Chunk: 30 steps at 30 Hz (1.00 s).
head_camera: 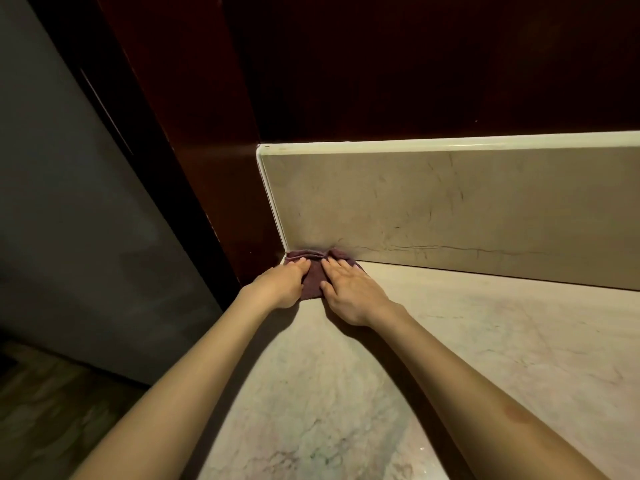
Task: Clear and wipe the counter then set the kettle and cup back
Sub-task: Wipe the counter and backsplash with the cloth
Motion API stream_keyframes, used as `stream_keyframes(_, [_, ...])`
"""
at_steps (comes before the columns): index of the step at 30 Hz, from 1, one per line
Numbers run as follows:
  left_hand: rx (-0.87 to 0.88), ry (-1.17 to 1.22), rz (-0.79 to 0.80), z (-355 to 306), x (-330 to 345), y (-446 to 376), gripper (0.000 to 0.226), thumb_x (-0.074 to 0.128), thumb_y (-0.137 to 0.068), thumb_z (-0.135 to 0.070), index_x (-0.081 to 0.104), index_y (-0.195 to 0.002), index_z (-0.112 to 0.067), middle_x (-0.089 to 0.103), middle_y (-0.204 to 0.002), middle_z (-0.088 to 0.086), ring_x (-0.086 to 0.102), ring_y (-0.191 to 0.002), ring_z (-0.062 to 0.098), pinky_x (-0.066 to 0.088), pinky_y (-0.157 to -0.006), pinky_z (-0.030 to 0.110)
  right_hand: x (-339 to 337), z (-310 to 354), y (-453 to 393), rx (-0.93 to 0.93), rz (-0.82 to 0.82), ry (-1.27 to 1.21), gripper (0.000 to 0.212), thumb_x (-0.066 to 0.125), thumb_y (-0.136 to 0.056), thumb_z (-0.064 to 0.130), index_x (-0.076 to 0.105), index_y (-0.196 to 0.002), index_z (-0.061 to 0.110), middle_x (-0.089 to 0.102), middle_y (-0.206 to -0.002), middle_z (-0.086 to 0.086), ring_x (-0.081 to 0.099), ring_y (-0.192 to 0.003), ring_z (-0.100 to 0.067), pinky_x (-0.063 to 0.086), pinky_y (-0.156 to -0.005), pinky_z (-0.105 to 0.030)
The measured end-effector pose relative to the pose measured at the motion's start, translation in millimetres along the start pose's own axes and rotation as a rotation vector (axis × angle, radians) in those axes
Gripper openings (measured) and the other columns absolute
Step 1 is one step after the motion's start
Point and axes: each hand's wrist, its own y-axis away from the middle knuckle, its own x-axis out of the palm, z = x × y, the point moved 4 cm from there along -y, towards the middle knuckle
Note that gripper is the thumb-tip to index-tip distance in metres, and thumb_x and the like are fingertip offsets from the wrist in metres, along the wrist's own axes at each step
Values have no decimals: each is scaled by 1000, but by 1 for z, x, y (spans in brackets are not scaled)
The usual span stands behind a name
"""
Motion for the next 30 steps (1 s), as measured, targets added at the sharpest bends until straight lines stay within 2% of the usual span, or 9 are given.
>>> stream_keyframes(5, [-27, 149, -59, 13, 18, 13, 55, 29, -104, -21, 6, -153, -11, 3, -161, 6, 8, -148, 21, 12, -116, 28, -3, 4, -14, -55, 56, -30, 54, 24, -104, 31, 13, -153, 13, 13, -160, -3, 10, -147, -15, 4, -117, -30])
stream_keyframes(8, [-39, 217, -95, 12, 24, 24, 54, 25, -104, -26, 5, -152, -9, 2, -161, 6, 3, -148, 18, 6, -117, 26, -4, 7, -21, -90, 86, -30, 53, 25, -104, 30, 13, -153, 14, 14, -160, -4, 11, -147, -16, 5, -117, -30])
stream_keyframes(12, [-61, 253, -89, 13, 25, 37, 56, 25, -102, -26, 5, -153, -11, 1, -161, 5, 2, -148, 14, 5, -117, 24, -4, 14, -36, -155, 112, -38, 52, 27, -103, 28, 18, -152, 15, 20, -159, -6, 16, -146, -18, 10, -119, -33])
stream_keyframes(25, [-126, 194, -66, 5, 24, 76, 61, 29, -99, -30, 2, -153, -20, 0, -161, -5, 5, -147, 8, 17, -118, 29, 1, 27, -47, -312, 178, 57, 51, 22, -105, 30, 16, -152, 13, 10, -161, -1, 6, -148, -13, 5, -119, -33])
stream_keyframes(30, [-121, 158, -69, 11, 33, 93, 59, 26, -100, -35, 1, -153, -27, -1, -160, -10, 6, -146, 4, 10, -118, 26, 5, 33, -34, -374, 195, 47, 50, 22, -105, 30, 19, -152, 15, 13, -160, 0, 7, -147, -12, 4, -119, -32])
